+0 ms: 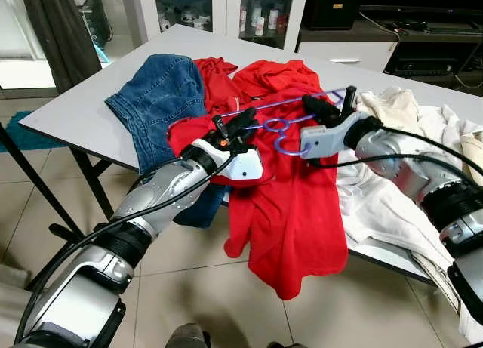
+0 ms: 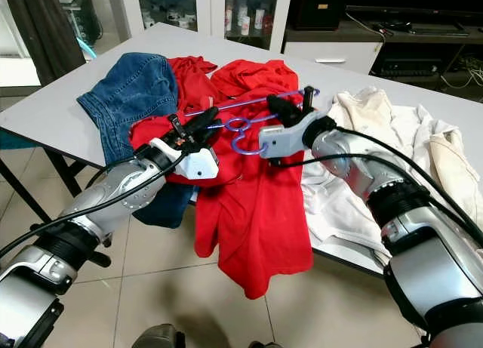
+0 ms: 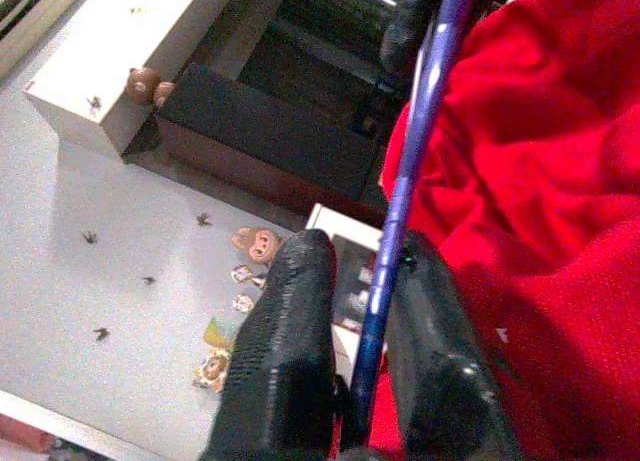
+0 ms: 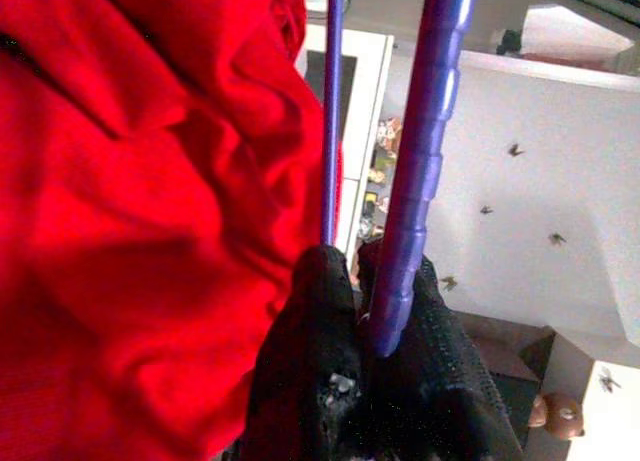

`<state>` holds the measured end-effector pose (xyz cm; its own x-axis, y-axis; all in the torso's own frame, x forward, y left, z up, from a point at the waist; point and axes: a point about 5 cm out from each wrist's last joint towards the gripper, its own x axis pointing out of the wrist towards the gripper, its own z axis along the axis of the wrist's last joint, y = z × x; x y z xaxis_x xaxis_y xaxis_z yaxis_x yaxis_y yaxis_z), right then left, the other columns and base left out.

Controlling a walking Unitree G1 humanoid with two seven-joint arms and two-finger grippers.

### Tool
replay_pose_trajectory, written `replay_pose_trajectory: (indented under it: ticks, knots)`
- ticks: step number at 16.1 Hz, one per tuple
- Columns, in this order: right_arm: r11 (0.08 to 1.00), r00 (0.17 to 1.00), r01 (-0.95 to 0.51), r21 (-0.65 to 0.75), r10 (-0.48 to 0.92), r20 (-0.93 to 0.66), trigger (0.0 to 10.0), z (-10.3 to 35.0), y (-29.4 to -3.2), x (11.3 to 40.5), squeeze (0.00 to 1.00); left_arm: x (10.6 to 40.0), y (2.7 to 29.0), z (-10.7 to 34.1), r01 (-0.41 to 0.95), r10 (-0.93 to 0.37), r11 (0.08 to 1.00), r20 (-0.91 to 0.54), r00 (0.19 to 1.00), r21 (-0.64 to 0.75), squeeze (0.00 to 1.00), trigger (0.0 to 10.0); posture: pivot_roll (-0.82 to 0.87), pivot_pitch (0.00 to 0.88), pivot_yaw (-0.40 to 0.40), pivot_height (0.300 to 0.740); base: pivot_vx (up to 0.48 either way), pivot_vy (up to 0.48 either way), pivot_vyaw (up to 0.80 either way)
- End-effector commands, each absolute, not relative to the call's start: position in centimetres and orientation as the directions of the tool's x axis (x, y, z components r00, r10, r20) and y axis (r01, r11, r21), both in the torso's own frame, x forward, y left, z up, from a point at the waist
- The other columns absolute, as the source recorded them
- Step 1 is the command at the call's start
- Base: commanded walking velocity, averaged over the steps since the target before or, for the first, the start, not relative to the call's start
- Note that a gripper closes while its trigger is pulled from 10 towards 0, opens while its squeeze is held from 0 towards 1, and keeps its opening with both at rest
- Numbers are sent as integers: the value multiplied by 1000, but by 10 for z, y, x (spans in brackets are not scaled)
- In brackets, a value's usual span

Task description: Hang hanger

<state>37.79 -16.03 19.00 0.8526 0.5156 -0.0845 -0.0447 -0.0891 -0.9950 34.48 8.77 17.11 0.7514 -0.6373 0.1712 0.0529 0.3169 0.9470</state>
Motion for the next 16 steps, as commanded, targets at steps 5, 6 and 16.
replay_pose_trajectory:
  ticks: [5, 6, 16]
  knots:
    - [-76, 911, -34, -997, 408, -62, 0, 193, -189, 382, 0, 351, 99, 196, -100, -562, 376, 313, 766, 921, 47, 10000, 220, 0, -17, 740, 0, 0, 0]
    - [-71, 924, -16, -997, 380, -41, 0, 197, -195, 383, 0, 350, 100, 195, -104, -558, 375, 314, 768, 921, 47, 10000, 220, 0, -17, 740, 0, 0, 0]
    - [-210, 921, -80, -974, 359, -153, 0, 189, -225, 376, 0, 350, 105, 191, -112, -528, 377, 313, 789, 919, 47, 10000, 220, 0, -20, 740, 0, 0, 0]
